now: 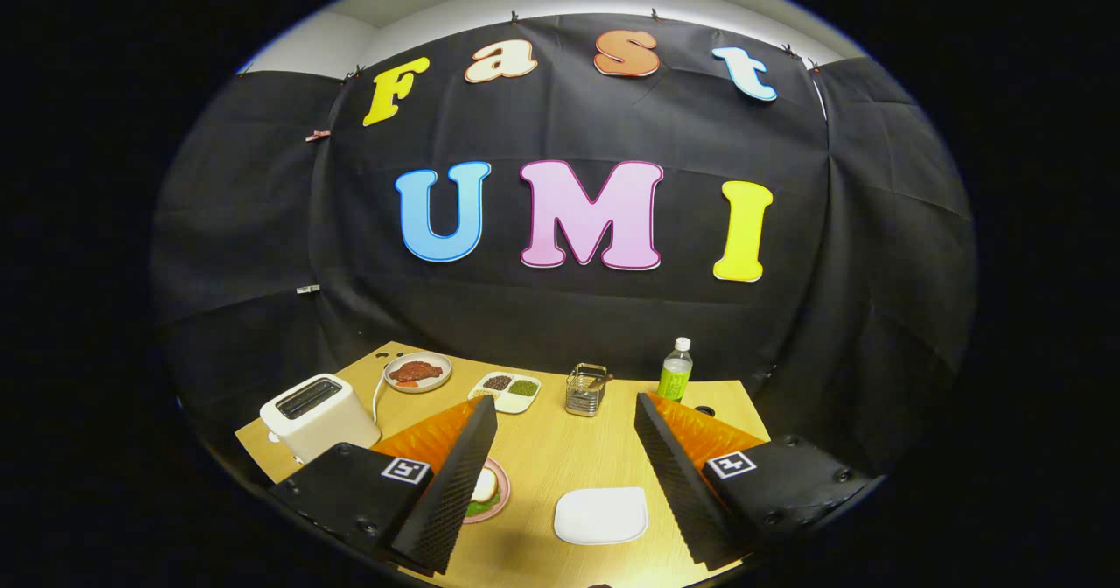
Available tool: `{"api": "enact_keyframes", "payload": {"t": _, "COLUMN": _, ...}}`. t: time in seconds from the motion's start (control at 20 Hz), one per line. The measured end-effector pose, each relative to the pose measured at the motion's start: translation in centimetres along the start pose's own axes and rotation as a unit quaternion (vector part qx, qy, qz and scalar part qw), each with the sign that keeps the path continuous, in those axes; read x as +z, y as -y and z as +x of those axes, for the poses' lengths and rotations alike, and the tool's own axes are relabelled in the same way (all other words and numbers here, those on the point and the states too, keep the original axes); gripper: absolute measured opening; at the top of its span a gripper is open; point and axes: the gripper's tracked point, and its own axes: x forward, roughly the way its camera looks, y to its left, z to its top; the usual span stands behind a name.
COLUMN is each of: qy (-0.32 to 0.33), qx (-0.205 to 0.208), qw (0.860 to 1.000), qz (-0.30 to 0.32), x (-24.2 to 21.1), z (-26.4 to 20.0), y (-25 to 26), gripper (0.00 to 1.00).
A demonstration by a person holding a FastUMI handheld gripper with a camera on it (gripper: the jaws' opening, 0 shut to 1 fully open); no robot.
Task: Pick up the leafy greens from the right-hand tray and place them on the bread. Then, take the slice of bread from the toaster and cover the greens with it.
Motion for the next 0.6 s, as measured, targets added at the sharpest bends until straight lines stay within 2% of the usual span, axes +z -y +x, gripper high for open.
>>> {"api": "enact_keyframes", "payload": {"t": 0.6, "qy": -0.009, "qx": 0.021, "qw": 1.000, "qz": 0.002, "x": -0.6, "z": 0.4, "y": -1.1, "gripper": 0.98}}
